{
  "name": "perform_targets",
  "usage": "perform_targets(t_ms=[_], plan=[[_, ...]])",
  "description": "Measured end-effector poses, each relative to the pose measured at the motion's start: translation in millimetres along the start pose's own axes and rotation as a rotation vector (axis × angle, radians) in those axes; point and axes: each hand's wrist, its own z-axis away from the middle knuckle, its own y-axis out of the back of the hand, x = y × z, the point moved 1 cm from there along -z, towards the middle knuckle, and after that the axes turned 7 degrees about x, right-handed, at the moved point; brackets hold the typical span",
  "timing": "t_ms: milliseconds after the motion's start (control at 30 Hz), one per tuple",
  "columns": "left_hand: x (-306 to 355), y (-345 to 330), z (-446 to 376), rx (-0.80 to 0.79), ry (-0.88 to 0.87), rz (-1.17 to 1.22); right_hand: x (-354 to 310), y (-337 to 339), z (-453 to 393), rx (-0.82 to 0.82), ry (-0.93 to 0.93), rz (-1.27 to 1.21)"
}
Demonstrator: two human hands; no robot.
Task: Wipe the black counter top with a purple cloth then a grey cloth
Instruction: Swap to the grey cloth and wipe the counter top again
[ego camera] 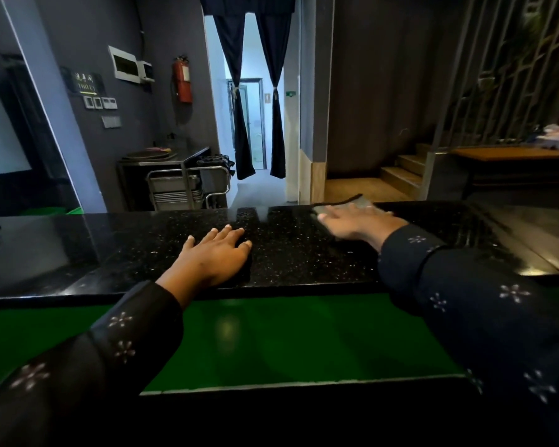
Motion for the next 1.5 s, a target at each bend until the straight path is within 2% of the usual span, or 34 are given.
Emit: perform_targets(t_ms=[133,233,300,433,500,567,633,733,800,867,933,1033,1167,1267,1400,1500], plan=[[-1.5,2.9,3.8,-0.016,-0.001,0.006,-51.6,-13.2,55.1,-0.085,0.268,-0.025],[-2.2,3.2,6.9,-0.016,-0.017,-0.006,-26.7,-11.6,82.6,-0.077,0.364,-0.012],[-3.6,3.0,7.9,-0.016,-0.023,-0.011,12.0,-4.9,82.4,-0.077,0.326,-0.019],[-2.1,0.0,4.7,0.003,-0.014,-0.008,87.9,16.4,57.0,-0.069,0.03,-0.005],[0.5,-0.4,2.3,0.016,-0.004,-0.003,98.1,18.3,44.6,-0.075,-0.102,0.005],[1.8,0.6,0.7,0.016,0.002,-0.002,79.4,16.8,38.2,-0.058,-0.158,0.025],[1.9,1.4,0.2,0.008,0.006,-0.005,45.5,10.9,41.8,-0.029,-0.082,0.019],[-0.2,1.7,0.0,0.0,0.004,-0.016,-6.0,-1.1,71.2,-0.026,0.164,0.009],[-1.2,0.8,0.6,0.004,0.001,-0.024,-15.2,-3.6,93.6,-0.066,0.273,0.0],[-2.0,0.7,1.0,0.007,-0.005,-0.035,3.0,-5.0,103.1,-0.08,0.345,-0.003],[-2.1,0.5,3.0,0.012,-0.008,-0.034,36.7,3.7,103.1,-0.078,0.308,-0.034],[2.1,2.5,7.4,0.036,-0.012,-0.02,85.7,18.7,97.0,-0.065,0.131,-0.029],[17.2,17.1,12.3,0.046,-0.043,-0.13,104.5,26.3,93.5,-0.052,-0.038,-0.043],[44.8,25.7,10.5,0.019,-0.099,-0.183,99.0,25.3,106.8,-0.068,0.005,-0.037],[109.9,12.7,6.4,-0.02,-0.258,-0.013,127.5,18.3,139.4,-0.04,0.154,0.006],[159.6,-10.8,3.5,-0.071,-0.324,0.002,156.8,23.7,139.3,-0.06,0.148,0.003]])
